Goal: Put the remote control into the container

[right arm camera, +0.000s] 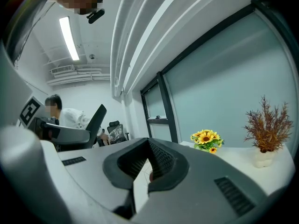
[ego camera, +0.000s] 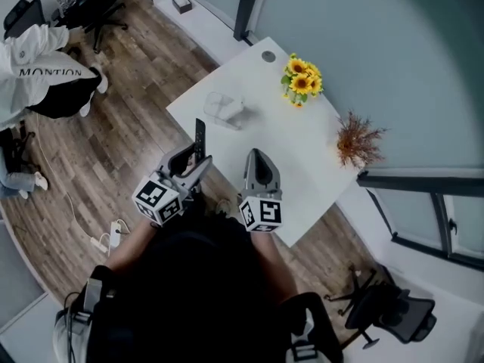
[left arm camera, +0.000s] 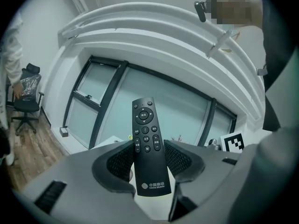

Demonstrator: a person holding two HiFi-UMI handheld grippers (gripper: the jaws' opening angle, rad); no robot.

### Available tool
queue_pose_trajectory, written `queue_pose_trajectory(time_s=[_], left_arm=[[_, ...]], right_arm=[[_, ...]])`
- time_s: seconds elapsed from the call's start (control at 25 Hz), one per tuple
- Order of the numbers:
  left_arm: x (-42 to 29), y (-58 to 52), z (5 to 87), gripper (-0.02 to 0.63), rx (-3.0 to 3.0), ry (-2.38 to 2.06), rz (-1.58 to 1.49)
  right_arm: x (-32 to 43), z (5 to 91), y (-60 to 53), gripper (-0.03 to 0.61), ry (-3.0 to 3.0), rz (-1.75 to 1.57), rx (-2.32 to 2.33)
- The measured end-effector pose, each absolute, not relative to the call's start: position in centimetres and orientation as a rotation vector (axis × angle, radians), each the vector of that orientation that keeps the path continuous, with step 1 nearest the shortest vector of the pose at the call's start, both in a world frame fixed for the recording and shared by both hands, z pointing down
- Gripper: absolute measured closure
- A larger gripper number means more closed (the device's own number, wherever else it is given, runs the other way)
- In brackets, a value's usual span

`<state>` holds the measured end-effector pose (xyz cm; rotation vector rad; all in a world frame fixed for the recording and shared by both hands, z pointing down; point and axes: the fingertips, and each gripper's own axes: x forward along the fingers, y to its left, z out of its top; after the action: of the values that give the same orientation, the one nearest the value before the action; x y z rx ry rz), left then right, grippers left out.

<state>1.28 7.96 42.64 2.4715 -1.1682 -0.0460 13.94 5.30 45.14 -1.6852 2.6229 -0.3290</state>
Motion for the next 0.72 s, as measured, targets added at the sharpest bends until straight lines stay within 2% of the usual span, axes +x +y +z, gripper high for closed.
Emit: queue_pose_trajectory(time_s=[0.72], left_arm=[[-2.7,4.4,45.3,0.408,2.482,-0.896,0.042]], right_arm=[[9.1,45.6,2.0,0.574,2.524,-0.346,-1.868]])
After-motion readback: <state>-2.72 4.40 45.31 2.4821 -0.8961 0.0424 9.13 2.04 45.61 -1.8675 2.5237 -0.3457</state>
